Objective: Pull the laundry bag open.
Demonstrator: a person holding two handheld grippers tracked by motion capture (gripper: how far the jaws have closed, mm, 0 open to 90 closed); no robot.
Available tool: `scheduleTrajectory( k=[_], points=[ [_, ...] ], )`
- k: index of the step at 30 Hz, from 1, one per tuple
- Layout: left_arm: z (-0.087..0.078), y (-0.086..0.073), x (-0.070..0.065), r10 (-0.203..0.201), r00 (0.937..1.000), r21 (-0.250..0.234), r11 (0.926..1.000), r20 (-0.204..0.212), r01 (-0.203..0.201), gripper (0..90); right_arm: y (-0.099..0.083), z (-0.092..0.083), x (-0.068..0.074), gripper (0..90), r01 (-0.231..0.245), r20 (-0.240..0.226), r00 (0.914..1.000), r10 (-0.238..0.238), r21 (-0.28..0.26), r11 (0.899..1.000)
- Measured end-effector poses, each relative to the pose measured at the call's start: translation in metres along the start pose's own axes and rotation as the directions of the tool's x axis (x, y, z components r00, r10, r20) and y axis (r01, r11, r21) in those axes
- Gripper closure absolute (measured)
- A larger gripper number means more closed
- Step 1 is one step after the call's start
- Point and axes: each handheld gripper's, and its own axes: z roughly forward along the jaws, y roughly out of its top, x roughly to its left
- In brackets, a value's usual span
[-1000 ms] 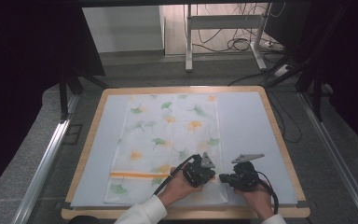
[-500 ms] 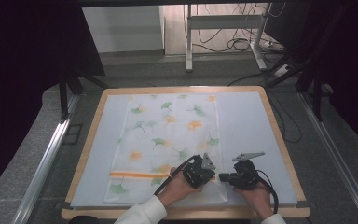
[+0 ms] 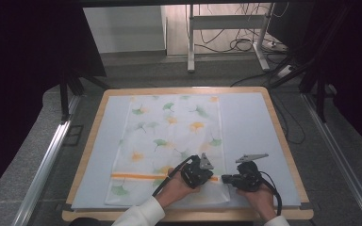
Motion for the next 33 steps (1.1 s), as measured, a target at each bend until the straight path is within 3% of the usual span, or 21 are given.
scheduleTrajectory(
  k=[9, 11, 33],
  points=[
    [-0.005, -0.006, 0.007, -0.029, 0.9996, -0.003, 0.9996, 0.002, 0.029, 90.0, 0.0, 0.0, 0.0, 89.5, 0.0, -0.002, 1.0, 0.0, -0.001, 1.0],
    [-0.005, -0.006, 0.008, -0.017, 0.9999, 0.004, 0.9999, 0.0, 0.017, 90.0, 0.0, 0.0, -0.001, 89.6, 0.0, -0.002, 1.0, 0.0, -0.001, 1.0],
    [-0.013, -0.016, 0.015, -0.041, 0.9991, 0.001, 0.9992, -0.008, 0.041, 90.0, 0.0, 0.0, -0.001, 89.5, 0.001, -0.004, 1.0, -0.001, -0.003, 1.0]
  ],
)
